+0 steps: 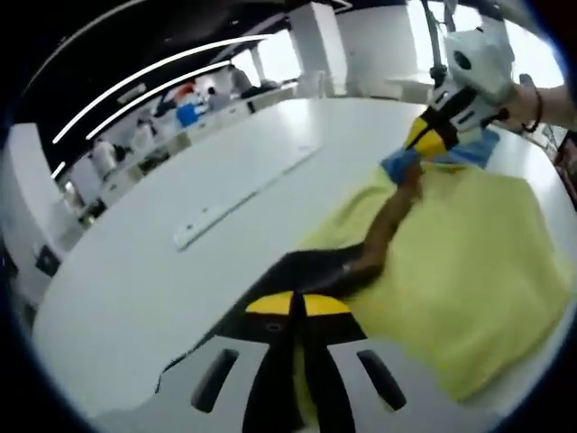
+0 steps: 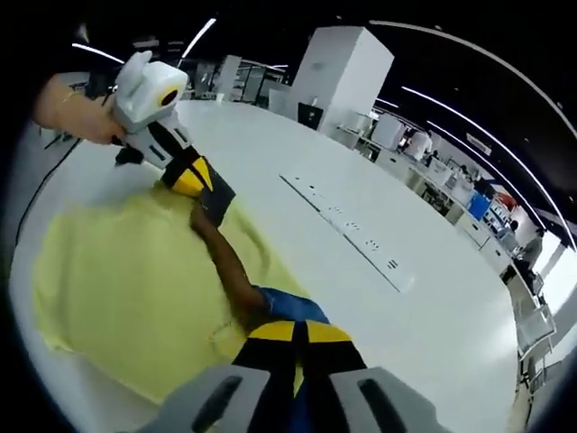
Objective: Fold the garment on the visible template until the final outline fits inside the template.
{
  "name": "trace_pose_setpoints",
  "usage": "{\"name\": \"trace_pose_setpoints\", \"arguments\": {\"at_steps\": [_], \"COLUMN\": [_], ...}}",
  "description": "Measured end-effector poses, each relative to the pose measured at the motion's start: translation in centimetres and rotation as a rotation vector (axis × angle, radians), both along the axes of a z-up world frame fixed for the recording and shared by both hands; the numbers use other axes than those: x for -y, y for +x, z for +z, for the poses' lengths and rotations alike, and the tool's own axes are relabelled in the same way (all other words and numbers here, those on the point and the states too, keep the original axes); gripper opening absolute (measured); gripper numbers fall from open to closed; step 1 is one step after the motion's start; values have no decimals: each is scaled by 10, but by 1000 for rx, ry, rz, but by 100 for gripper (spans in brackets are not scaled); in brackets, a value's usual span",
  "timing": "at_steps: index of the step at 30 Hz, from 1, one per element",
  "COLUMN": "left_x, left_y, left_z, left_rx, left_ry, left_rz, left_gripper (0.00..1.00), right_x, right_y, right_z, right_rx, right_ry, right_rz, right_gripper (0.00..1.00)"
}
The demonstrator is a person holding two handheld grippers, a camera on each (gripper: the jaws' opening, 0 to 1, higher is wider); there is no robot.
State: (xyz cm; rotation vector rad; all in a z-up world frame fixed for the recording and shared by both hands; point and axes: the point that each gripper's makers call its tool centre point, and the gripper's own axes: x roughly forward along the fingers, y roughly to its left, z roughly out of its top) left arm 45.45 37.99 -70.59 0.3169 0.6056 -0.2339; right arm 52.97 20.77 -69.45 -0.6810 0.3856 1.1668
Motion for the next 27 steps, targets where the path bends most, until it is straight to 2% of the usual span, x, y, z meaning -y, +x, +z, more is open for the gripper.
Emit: {"name": "trace_pose_setpoints", "arguments": {"at_steps": [7, 11, 15, 19, 22, 25, 27], "left_x": [-7, -12, -16, -19, -23, -29, -34], "left_y": [14, 29, 42, 51, 54, 58, 59], "left_z": [15, 17, 16, 10, 5, -2, -5], "left_rx": [48, 82, 88, 79, 67, 57, 54], "left_ry": [-41, -35, -59, -50, -53, -55, -84], "left_rz": [37, 65, 106, 130, 155, 191, 240], "left_gripper": [0, 0, 0, 0, 0, 0, 0], "right_x": [-4, -8, -13, -15, -17, -16, -16], "right_y": [20, 34, 44, 57, 64, 71, 72], "right_z": [13, 10, 7, 1, -7, -14, -19], "right_rx": [-37, -42, -74, -86, -128, -139, -167], "right_ry": [82, 92, 128, 138, 158, 164, 174], "right_rz": [-63, -99, -151, -204, -251, -301, -335], "right_gripper": [0, 0, 0, 0, 0, 0, 0]}}
